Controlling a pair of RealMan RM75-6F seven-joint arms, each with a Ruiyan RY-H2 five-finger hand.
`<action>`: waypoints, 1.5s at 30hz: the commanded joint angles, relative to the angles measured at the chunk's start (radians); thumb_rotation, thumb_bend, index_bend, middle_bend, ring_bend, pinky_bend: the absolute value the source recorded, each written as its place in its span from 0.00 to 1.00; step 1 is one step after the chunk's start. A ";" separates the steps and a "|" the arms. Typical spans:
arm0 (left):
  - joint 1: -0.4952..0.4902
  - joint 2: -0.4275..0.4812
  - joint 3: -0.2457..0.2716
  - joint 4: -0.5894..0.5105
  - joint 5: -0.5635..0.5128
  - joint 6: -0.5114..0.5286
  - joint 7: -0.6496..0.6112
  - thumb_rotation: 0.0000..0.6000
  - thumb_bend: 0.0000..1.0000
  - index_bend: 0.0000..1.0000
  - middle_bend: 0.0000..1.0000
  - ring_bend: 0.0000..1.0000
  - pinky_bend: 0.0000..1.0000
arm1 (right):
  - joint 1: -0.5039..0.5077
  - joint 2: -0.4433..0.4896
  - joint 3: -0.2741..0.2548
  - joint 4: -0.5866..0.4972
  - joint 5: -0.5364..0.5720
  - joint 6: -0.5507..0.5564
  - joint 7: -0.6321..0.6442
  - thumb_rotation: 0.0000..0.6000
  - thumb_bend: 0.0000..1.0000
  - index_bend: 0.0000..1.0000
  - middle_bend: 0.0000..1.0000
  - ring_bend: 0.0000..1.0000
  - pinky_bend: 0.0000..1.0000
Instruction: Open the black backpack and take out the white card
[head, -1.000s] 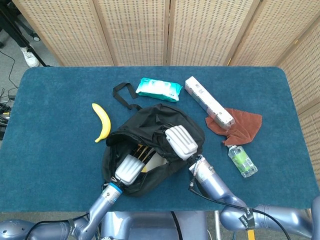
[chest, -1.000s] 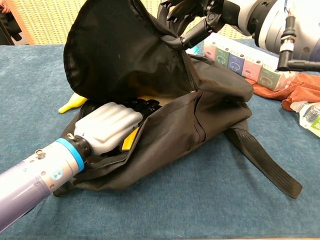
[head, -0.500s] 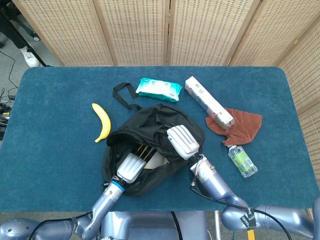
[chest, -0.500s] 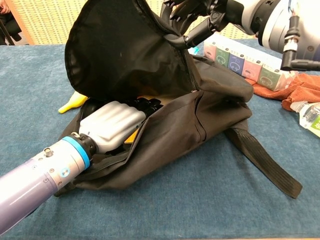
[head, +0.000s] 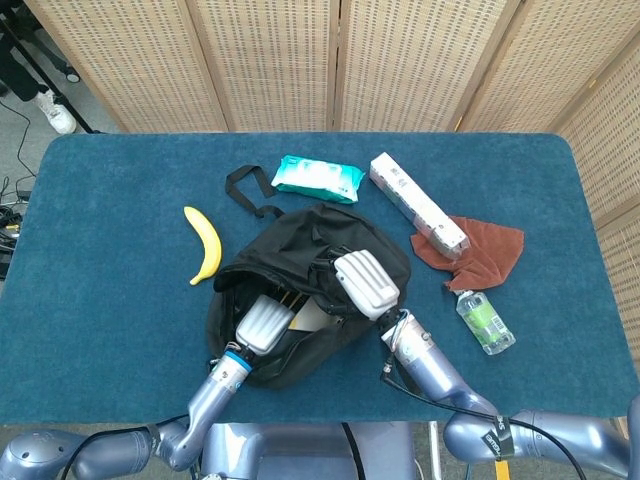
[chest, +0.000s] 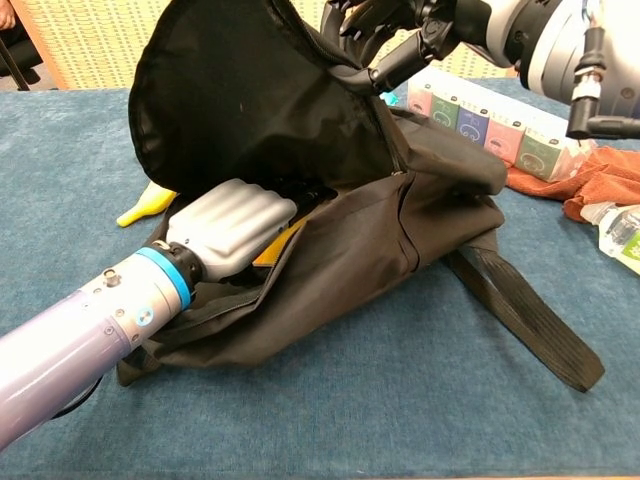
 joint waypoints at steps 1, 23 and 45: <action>-0.009 -0.004 -0.001 0.013 0.005 0.000 -0.004 1.00 0.50 0.00 0.00 0.00 0.13 | 0.000 0.001 0.000 -0.003 0.000 0.001 0.001 1.00 0.52 0.65 0.66 0.42 0.30; -0.010 -0.001 0.041 0.076 0.129 0.124 -0.194 1.00 0.60 0.75 0.46 0.42 0.47 | 0.004 -0.004 0.000 0.008 0.019 0.010 -0.008 1.00 0.52 0.65 0.66 0.42 0.30; 0.090 0.455 0.073 -0.470 0.156 0.206 -0.400 1.00 0.60 0.79 0.51 0.45 0.49 | 0.014 -0.082 -0.002 0.133 0.096 0.006 -0.040 1.00 0.52 0.65 0.66 0.42 0.30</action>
